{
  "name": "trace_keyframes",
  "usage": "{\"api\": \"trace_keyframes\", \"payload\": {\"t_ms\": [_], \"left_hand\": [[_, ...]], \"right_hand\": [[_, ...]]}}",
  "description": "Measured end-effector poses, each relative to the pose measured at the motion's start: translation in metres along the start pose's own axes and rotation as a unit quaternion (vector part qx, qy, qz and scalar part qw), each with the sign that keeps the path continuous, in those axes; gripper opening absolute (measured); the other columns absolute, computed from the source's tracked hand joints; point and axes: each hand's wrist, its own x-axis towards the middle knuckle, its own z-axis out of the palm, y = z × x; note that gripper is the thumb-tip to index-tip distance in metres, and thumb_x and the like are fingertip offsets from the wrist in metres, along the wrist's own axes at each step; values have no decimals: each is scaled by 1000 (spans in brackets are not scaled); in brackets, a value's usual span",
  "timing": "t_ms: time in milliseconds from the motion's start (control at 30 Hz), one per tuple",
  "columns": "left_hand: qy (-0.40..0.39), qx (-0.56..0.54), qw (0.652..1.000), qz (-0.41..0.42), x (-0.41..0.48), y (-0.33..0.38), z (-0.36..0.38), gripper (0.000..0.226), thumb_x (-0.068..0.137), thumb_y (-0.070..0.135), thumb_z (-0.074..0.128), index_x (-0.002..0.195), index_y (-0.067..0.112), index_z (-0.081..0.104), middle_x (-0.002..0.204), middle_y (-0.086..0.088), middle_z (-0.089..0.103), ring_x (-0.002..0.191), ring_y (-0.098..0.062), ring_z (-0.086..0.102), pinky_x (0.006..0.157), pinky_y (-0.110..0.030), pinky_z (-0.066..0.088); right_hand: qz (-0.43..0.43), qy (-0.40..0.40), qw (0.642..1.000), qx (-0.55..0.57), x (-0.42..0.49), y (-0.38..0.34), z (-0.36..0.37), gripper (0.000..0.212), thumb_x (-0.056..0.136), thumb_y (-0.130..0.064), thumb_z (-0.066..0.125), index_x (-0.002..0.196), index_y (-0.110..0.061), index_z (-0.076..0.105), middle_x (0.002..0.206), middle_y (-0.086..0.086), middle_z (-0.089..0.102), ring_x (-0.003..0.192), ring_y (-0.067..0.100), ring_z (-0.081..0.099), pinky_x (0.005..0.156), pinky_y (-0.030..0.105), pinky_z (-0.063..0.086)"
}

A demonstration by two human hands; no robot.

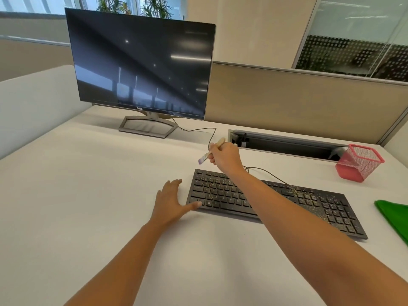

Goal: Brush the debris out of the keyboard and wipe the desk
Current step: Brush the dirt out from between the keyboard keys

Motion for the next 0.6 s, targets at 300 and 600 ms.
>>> {"api": "trace_keyframes", "payload": {"t_ms": [300,600], "left_hand": [[-8,179,984,21,-4,-8,18,145,31,103,0,151,23,6,159,9,2,145,-9,-12,117,-45,-9],[-13,237,971,27,-4,-9,22,132,41,99,-5,151,26,7,159,9,3,145,-10,-11,116,-48,-8]], "right_hand": [[-27,-72,993,-86,4,7,16,41,97,-28,46,95,8,65,93,23,68,86,36,66,83,47,52],[-21,-94,991,-97,9,7,11,38,97,-21,44,93,9,65,90,23,69,84,35,67,83,47,54]]}}
